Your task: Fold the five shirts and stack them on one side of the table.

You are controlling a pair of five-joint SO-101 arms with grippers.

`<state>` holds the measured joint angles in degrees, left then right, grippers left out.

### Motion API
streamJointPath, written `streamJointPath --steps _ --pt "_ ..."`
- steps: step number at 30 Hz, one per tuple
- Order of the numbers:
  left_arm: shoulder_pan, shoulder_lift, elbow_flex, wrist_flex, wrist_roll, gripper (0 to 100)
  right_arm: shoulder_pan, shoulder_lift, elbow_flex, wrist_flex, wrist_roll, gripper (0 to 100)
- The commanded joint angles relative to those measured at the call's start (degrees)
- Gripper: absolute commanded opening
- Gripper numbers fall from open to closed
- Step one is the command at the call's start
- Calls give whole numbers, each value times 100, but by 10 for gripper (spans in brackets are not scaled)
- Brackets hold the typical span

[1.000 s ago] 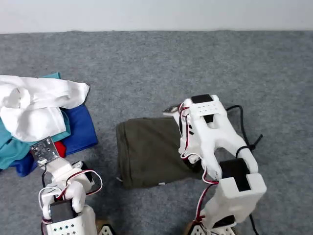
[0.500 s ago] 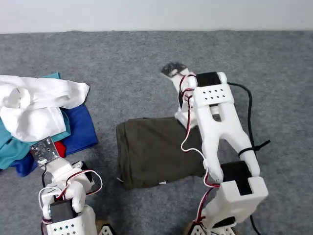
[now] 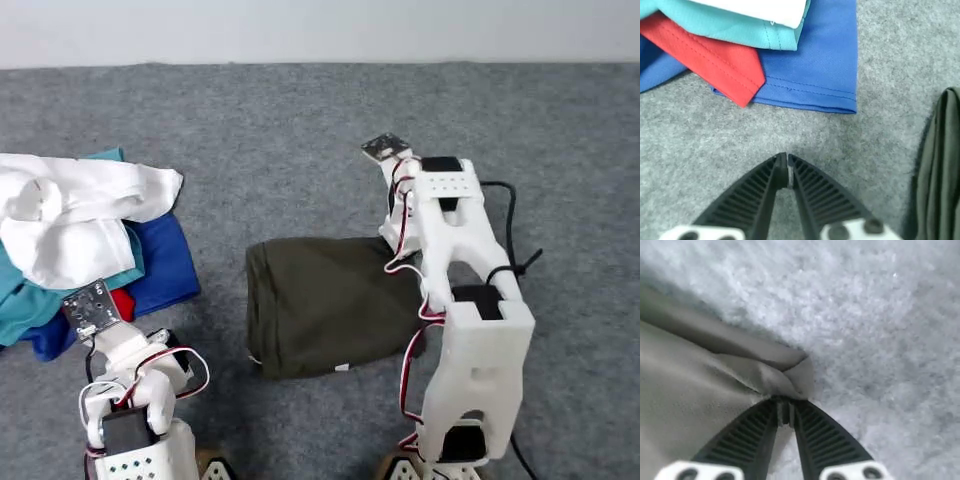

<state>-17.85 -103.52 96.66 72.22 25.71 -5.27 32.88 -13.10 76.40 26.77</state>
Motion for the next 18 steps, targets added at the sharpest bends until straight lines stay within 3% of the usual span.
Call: streamJointPath --steps 1,7,11,18 --pt "18 -70 -22 26 53 15 -198 -40 -879 699 9 9" --pt "18 -70 -22 26 53 15 -673 -40 -2215 2018 -9 9" --pt "18 -70 -22 26 53 15 -866 75 -2418 2026 0 9" --pt "18 -70 -22 26 53 15 13 910 -2409 2105 35 9"
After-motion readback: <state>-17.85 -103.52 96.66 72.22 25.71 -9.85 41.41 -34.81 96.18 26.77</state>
